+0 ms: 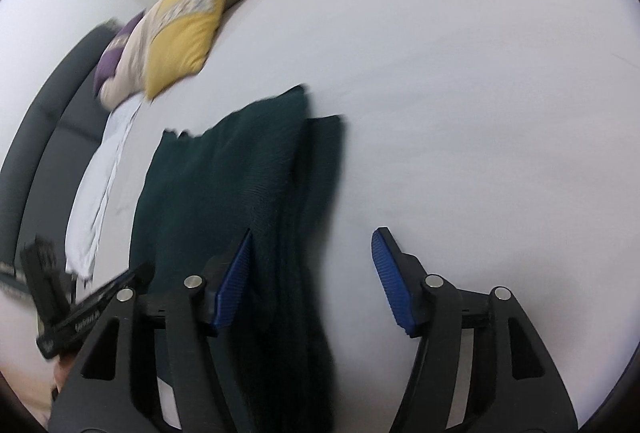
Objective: Fold small clothes
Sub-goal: 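Open the right gripper and release the folded sweater on the bed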
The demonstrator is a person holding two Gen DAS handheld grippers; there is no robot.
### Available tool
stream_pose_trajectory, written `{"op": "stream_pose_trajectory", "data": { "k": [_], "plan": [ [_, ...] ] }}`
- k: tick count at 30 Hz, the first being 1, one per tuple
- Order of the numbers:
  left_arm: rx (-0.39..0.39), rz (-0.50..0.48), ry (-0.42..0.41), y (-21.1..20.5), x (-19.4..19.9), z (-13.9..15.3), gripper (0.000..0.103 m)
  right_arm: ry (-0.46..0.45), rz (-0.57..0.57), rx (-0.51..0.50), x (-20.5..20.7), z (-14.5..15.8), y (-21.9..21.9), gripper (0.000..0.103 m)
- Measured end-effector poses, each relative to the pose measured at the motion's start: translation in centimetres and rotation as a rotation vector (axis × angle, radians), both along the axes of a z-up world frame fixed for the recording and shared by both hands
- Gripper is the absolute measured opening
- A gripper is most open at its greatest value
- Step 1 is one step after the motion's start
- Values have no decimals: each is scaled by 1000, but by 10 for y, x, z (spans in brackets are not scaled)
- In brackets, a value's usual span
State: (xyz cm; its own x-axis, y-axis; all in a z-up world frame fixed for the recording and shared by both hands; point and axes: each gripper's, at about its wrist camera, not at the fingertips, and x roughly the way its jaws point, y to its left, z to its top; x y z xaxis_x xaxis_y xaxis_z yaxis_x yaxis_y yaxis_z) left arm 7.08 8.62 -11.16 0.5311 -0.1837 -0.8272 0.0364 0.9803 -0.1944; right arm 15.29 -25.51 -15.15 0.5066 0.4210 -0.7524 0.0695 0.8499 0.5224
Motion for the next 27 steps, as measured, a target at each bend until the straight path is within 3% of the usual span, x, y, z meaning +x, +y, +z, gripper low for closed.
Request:
{"op": "stream_pose_trajectory", "data": {
  "k": [4, 6, 11, 14, 16, 18, 21, 24, 25, 27],
  "plan": [
    [-18, 66, -57, 7, -24, 14, 73, -45, -56, -39, -27, 20, -11, 59],
    [-45, 93, -86, 13, -41, 18, 73, -75, -41, 12, -38, 31, -9, 60],
    [-70, 66, -165, 13, -57, 34, 73, -122, 167, 179, -50, 48, 26, 60],
    [-96, 30, -168, 5, -54, 36, 75, -50, 237, 248, -47, 26, 38, 60],
    [-115, 10, -161, 3, -54, 31, 76, 14, 198, 281, -39, -1, 29, 51],
    [-153, -21, -151, 3, -51, 24, 76, 32, 136, 433, -37, -23, 5, 31],
    [-266, -63, -131, 6, -46, 17, 76, 32, 123, 532, -39, -38, -17, 26],
    [-359, -94, -116, 11, -34, 12, 79, 14, 127, 533, -43, -39, -25, 26],
    [-392, -99, -98, 13, -27, 8, 85, 13, 127, 535, -45, -39, -26, 26],
    [-409, -95, -31, 16, -14, -6, 85, 12, 125, 540, -49, -40, -28, 26]
  ]
}}
